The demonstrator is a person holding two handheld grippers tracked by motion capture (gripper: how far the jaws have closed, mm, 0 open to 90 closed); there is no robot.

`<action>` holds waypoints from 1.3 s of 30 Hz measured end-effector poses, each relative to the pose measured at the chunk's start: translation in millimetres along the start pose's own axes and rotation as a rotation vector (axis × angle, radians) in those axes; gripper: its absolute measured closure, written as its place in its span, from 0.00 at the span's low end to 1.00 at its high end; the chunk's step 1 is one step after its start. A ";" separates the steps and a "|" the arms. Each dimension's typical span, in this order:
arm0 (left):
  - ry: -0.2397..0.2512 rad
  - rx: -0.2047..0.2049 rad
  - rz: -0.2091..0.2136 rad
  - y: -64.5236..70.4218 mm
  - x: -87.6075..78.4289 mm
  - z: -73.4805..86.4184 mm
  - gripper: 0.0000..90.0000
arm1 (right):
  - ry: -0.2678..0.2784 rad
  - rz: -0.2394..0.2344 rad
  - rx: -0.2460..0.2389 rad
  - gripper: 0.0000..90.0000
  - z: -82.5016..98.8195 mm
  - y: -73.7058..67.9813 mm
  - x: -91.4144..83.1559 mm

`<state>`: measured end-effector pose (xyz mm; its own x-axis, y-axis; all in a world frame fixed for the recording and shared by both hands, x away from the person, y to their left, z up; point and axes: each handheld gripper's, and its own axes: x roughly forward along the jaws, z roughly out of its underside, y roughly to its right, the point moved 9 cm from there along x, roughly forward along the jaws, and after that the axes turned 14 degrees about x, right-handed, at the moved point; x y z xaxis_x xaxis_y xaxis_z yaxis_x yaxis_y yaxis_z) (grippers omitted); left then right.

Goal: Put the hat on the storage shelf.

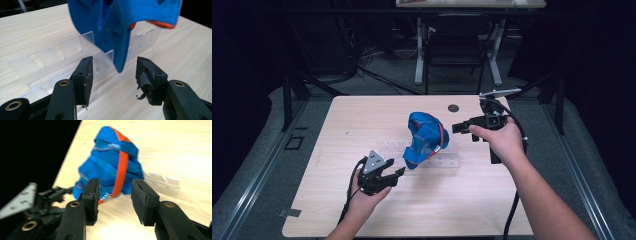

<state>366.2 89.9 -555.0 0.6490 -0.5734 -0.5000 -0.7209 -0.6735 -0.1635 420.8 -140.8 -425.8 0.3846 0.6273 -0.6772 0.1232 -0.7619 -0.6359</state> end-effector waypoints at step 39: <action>-0.104 -0.140 -0.088 -54.1 -52.4 93.0 0.52 | 0.063 0.265 -0.131 0.59 95.4 98.9 -7.2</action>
<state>348.6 199.7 -599.1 0.6745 -0.4626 -0.5753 -0.6166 -0.7816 -0.0944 343.0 -205.3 -519.1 0.4750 0.3953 -0.7862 0.1263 -0.9148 -0.3837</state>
